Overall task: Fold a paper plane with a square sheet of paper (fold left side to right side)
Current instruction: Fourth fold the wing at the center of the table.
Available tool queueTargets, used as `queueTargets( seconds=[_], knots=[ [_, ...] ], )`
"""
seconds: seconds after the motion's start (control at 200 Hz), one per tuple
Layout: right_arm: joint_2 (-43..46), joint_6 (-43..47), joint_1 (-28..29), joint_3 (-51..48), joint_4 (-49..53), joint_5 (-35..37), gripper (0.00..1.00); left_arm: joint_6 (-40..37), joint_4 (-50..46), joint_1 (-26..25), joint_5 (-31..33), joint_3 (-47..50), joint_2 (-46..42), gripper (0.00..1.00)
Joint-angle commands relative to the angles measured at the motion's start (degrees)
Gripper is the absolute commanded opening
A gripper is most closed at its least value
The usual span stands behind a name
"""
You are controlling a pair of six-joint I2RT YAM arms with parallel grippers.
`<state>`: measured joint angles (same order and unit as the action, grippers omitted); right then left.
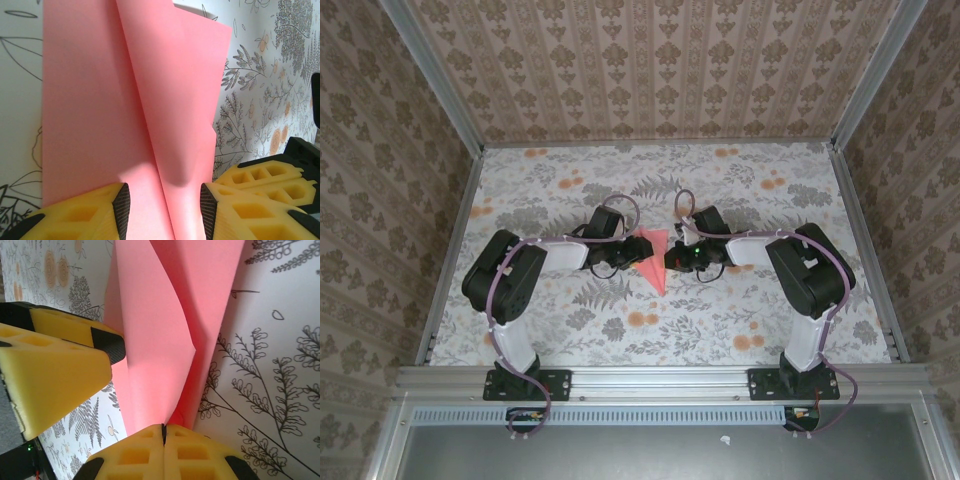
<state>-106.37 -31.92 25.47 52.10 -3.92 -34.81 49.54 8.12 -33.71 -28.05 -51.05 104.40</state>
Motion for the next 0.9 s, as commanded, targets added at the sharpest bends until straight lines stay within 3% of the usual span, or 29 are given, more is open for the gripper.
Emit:
queueTargets(
  seconds=[0.0, 0.47, 0.79, 0.895],
  knots=[
    [0.2, 0.5, -0.2, -0.5, 2.6, 1.4, 0.00, -0.4, -3.0, -0.2, 1.4, 0.1, 0.5, 0.45],
    [-2.7, 0.9, -0.2, 1.5, 5.8, 2.0, 0.00, -0.4, -2.6, -0.2, 0.5, -0.2, 0.3, 0.45],
    [-3.1, 1.7, -0.2, 2.5, 9.0, 3.5, 0.00, -4.9, -8.9, 0.9, 0.6, -2.6, -7.6, 0.53],
    [-3.2, 1.8, -0.2, 2.6, 9.3, 3.6, 0.00, -5.2, -9.2, 0.4, -1.2, -4.6, -6.9, 0.43]
  ],
)
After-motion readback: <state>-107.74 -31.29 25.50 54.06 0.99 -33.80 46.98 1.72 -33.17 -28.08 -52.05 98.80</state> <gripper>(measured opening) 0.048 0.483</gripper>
